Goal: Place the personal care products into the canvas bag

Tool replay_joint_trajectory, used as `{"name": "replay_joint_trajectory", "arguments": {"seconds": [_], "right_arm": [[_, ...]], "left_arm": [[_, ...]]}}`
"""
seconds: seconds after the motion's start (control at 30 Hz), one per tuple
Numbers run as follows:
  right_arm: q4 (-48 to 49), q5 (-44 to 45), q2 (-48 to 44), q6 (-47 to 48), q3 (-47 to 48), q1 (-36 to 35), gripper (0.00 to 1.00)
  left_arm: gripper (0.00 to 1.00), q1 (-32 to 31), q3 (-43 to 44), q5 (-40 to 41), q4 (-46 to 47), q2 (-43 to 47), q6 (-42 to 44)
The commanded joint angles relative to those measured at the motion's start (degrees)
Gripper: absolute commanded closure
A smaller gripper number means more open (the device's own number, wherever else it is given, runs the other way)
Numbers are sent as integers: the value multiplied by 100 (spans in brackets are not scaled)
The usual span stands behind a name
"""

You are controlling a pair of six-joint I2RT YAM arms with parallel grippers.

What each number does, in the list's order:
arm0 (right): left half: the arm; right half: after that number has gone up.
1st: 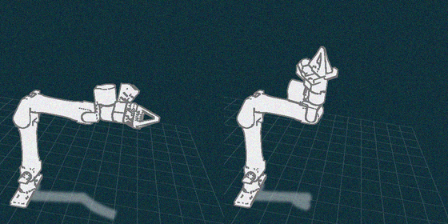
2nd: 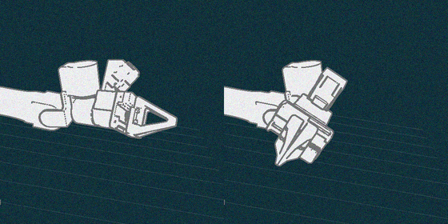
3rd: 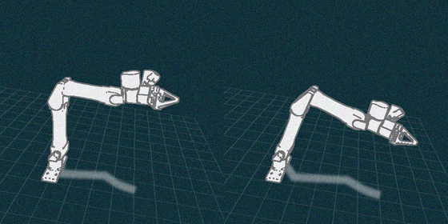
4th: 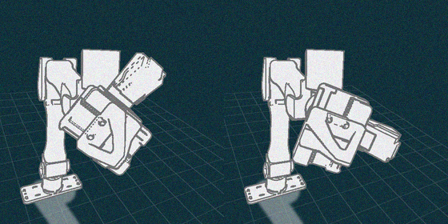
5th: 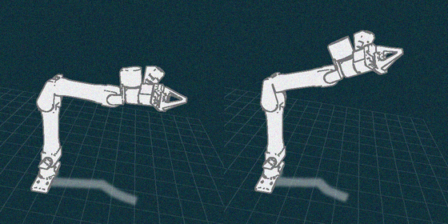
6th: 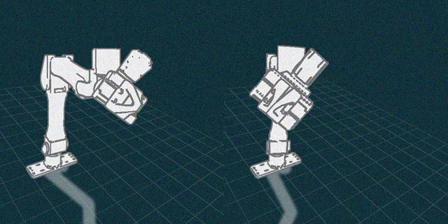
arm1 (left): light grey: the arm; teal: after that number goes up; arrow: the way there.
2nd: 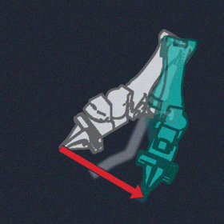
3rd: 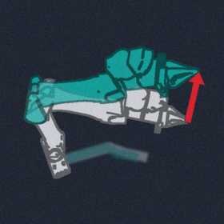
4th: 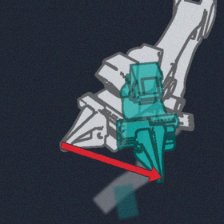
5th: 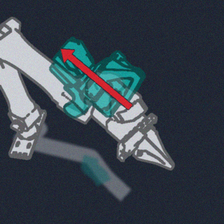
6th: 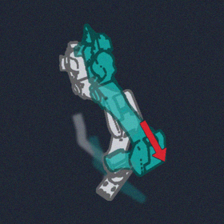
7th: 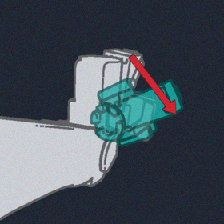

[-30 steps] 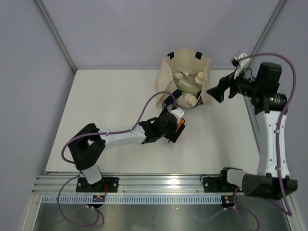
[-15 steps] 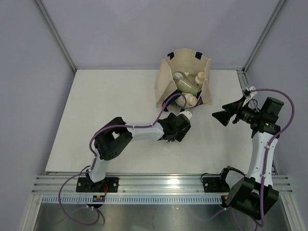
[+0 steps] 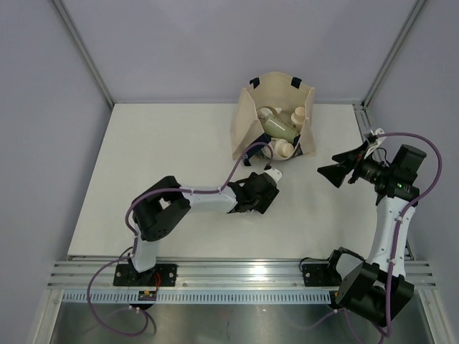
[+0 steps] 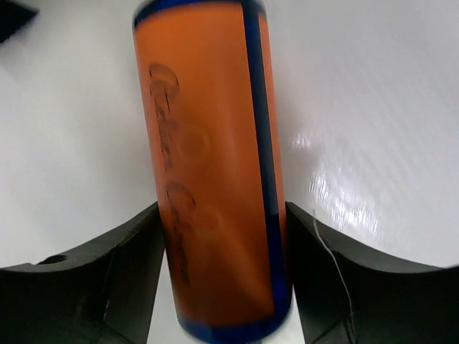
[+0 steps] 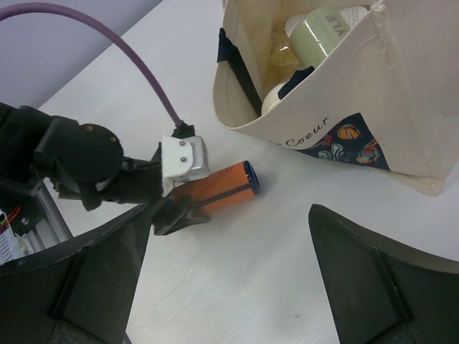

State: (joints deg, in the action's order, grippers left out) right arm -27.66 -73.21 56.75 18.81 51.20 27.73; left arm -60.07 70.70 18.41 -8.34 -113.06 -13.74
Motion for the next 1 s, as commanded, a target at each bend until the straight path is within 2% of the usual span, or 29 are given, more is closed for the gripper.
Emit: {"name": "replay_joint_trajectory", "arguments": {"seconds": [0.0, 0.2, 0.63, 0.97], "right_arm": [[94, -202, -15, 9, 215, 75, 1], [77, -211, 3, 9, 224, 119, 0], [24, -238, 55, 9, 268, 189, 1], [-20, -220, 73, 26, 285, 224, 1]], "left_arm": [[100, 4, -617, -373, 437, 941, 240], [100, 31, -1268, -488, 561, 2022, 617], [100, 242, -1260, -910, 570, 2367, 644], [100, 286, -1181, -884, 456, 1305, 706]]}}
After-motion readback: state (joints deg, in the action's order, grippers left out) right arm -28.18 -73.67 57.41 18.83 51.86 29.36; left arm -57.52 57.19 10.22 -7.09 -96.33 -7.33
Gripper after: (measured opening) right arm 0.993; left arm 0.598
